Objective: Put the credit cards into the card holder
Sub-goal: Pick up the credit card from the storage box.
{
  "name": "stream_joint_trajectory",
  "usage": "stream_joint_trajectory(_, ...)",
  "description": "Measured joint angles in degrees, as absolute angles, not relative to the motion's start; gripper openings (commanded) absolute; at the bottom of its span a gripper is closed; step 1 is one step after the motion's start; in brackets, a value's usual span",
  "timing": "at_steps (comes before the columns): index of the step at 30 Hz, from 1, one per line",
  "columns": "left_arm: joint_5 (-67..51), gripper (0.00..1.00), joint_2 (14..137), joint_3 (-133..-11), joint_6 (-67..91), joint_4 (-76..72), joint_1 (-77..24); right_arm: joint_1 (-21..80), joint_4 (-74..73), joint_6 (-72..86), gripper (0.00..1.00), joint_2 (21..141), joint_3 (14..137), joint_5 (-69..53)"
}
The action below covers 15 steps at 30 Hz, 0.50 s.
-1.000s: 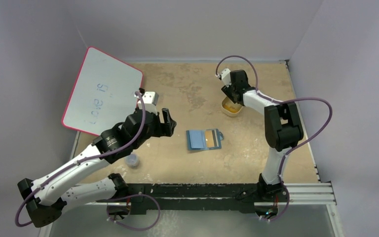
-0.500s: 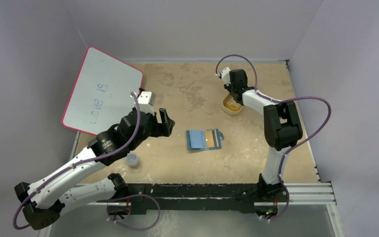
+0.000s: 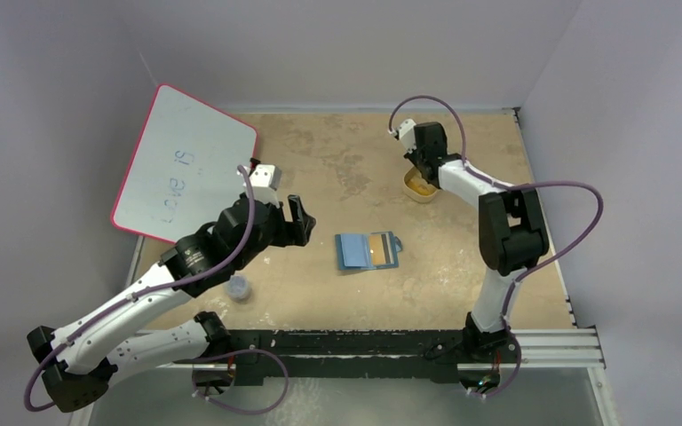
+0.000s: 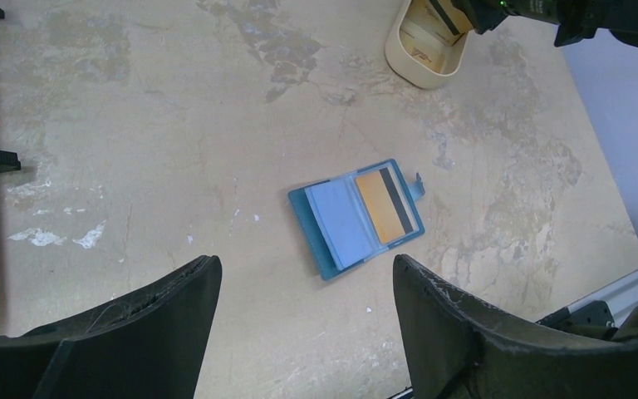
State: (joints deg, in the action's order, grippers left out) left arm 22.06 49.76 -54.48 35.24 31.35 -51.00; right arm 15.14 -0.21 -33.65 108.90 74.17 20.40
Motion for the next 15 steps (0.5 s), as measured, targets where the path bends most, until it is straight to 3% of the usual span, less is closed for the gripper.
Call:
stream_joint_trajectory(5,22.55,0.75,49.91,-54.48,34.85,31.44,-51.0,16.45,-4.4,-31.27,0.0,104.73,74.17,18.39)
stream_joint_trajectory(15,24.69,0.72,53.23,-54.43,37.95,31.22,-51.0,22.02,-14.41,-19.53,0.0,100.29,79.26,11.03)
